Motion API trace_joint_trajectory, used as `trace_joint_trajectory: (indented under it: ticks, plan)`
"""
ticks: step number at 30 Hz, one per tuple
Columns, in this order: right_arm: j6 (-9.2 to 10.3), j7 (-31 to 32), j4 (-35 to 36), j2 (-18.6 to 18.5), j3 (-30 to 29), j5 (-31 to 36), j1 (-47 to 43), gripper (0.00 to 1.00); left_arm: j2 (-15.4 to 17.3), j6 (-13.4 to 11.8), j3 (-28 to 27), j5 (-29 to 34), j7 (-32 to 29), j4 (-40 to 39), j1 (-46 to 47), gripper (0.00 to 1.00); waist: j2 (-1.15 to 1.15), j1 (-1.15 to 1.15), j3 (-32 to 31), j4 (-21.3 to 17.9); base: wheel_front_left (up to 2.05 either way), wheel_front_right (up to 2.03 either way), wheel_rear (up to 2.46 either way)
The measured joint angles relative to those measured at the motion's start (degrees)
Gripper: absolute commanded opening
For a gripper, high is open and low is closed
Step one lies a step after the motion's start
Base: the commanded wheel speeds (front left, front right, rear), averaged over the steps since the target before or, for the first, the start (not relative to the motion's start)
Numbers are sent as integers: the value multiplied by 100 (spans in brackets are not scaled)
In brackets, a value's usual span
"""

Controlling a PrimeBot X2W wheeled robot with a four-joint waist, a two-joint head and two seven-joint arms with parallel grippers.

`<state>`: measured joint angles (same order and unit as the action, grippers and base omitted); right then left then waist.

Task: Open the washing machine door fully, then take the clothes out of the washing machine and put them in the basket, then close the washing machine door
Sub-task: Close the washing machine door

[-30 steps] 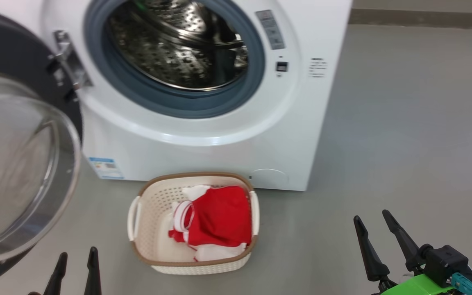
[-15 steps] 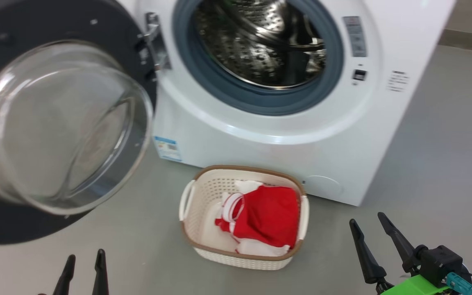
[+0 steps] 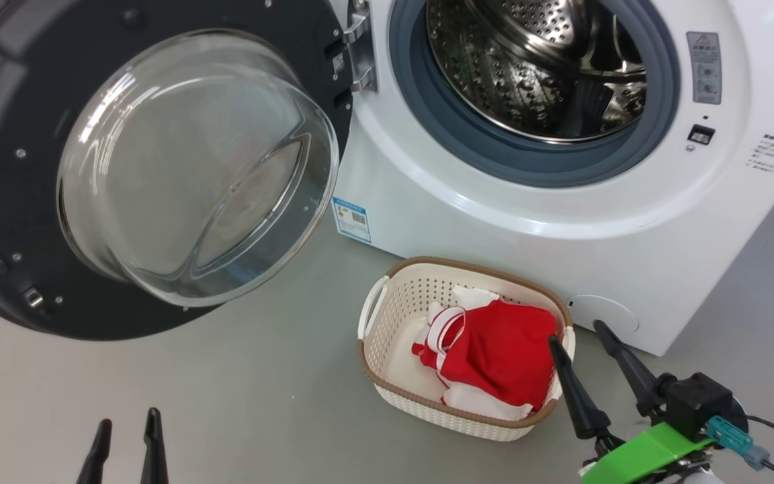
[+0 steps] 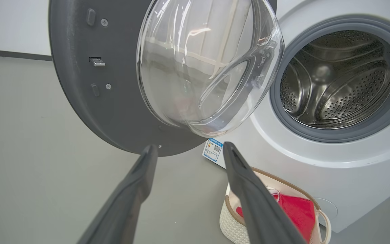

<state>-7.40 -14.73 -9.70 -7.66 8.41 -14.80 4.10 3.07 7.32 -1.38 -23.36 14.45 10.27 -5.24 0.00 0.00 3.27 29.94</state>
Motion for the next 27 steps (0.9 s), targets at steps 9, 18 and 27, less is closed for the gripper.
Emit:
trace_joint_trajectory:
  ticks: [9,18,27]
  plan:
    - [0,0,-208,-102,207,-36,277,100,-91,0,-98,-25,0,-119,-24,100,0,0,122,93,0,0,0]
    - [0,0,-224,-107,223,-201,314,100,-94,0,-99,-438,0,-255,-25,0,0,0,36,80,0,0,0]
    - [0,0,-181,-67,162,-203,261,100,107,0,-313,-465,1,-1042,708,0,0,0,-14,57,0,0,0]
